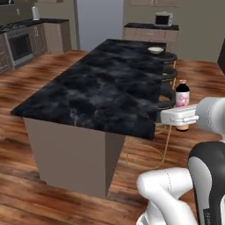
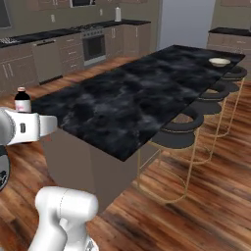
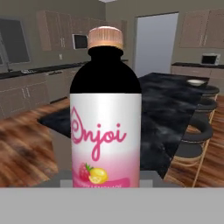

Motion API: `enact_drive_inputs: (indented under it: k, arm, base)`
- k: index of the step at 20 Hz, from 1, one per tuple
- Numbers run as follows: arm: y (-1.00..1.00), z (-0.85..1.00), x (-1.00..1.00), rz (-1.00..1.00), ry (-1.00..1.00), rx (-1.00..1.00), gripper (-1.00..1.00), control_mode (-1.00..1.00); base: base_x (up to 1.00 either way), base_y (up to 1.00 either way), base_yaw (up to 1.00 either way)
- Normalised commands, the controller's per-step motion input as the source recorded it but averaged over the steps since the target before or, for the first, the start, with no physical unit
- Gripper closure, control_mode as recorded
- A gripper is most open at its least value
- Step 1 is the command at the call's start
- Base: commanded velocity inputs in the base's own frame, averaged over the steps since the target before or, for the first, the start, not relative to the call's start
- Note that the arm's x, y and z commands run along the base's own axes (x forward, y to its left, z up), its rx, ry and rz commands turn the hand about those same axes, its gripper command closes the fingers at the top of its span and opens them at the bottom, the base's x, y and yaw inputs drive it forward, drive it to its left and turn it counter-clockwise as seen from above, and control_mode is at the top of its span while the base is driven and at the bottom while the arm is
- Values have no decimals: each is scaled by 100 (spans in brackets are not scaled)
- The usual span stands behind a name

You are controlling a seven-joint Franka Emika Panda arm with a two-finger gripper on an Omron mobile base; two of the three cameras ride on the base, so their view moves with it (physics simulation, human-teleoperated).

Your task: Open the fridge, grab two sodas, and place both sodas inside the bowl with ice on the dining counter.

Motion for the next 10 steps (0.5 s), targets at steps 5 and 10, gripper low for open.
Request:
enact_drive_inputs:
  k: [5,10]
  arm:
    - [0,0,0,0,0,0,100,100]
    - [0,0,0,0,0,0,100,100]
  base:
    - [34,-100,17]
    - [34,-100,18]
